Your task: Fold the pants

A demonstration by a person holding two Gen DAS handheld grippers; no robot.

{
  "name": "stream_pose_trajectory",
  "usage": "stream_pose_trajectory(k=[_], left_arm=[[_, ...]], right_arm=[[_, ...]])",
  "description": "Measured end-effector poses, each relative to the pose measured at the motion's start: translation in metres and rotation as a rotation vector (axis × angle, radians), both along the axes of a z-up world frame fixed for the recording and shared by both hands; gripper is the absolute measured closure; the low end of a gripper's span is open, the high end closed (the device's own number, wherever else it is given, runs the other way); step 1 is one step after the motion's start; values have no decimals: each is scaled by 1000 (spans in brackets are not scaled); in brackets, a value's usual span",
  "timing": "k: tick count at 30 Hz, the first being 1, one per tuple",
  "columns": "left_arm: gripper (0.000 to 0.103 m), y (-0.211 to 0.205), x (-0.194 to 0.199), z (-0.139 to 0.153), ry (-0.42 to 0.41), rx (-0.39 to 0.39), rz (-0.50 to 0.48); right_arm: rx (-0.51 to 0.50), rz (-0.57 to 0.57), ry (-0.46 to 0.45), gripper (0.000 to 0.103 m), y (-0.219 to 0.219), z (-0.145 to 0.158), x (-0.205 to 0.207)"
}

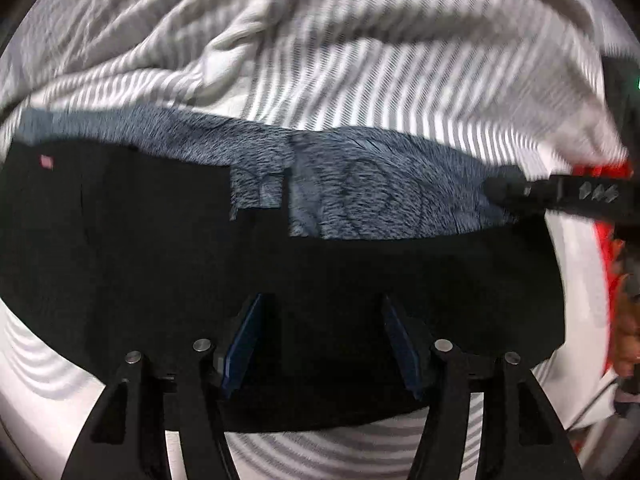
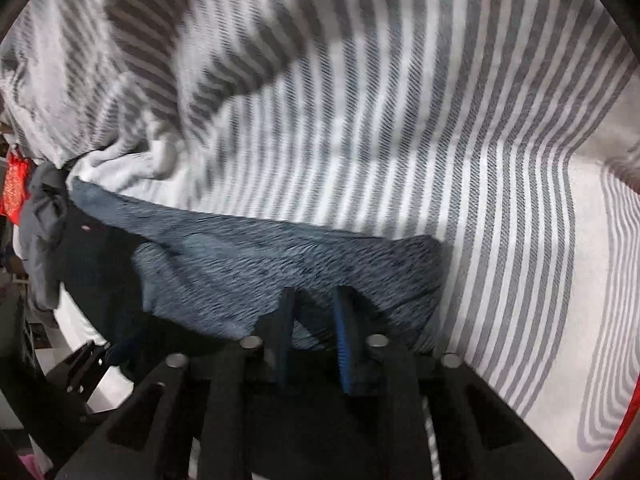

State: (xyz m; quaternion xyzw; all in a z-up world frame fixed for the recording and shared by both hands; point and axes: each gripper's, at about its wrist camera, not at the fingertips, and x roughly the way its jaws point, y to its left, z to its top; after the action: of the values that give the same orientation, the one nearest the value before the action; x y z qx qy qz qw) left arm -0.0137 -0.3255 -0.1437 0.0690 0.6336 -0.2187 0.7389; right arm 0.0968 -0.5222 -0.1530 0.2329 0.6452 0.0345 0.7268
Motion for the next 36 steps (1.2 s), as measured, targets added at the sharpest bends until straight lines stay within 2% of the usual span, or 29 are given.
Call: stream_pose_trajectory(k=[2,5,7,9,10,12,14,16,19,21,23,30,36], left_arm=[[40,-2,2,0,-6,7,1],[21,-5,8,-3,-31,61,14],[21,3,14,-3,8,48,59],[21,9,16,0,4,67,76],[21,13,15,3,-3,87,79],[21,19,15,9,-4,103,83],[21,25,13,18,-2,120,94],[21,29,11,30,-5,149,116],[21,38,9,49,0,163,145],[21,41,5,60,-2,171,153],[21,45,-7,69,-6,179,154],[21,48,-16,104,0,219,173],[21,64,-19,128,-18,198,199]], right_arm=[[23,-21,-5,97,-6,-2,1],[22,-16,2,97,-6,-1,3],[33,-23,7,93,-6,3,3],[46,-35,13,91,-11,9,-1],[44,-39,16,87,-13,14,-5],[32,-32,7,71,-14,27,-14],[11,-2,-6,41,-5,42,-27],[-10,34,0,29,5,50,-36],[-43,80,42,29,19,60,-53],[-20,81,60,29,24,66,-60],[1,82,79,24,28,73,-67],[15,60,107,23,29,97,-82],[-9,62,118,22,34,112,-89]])
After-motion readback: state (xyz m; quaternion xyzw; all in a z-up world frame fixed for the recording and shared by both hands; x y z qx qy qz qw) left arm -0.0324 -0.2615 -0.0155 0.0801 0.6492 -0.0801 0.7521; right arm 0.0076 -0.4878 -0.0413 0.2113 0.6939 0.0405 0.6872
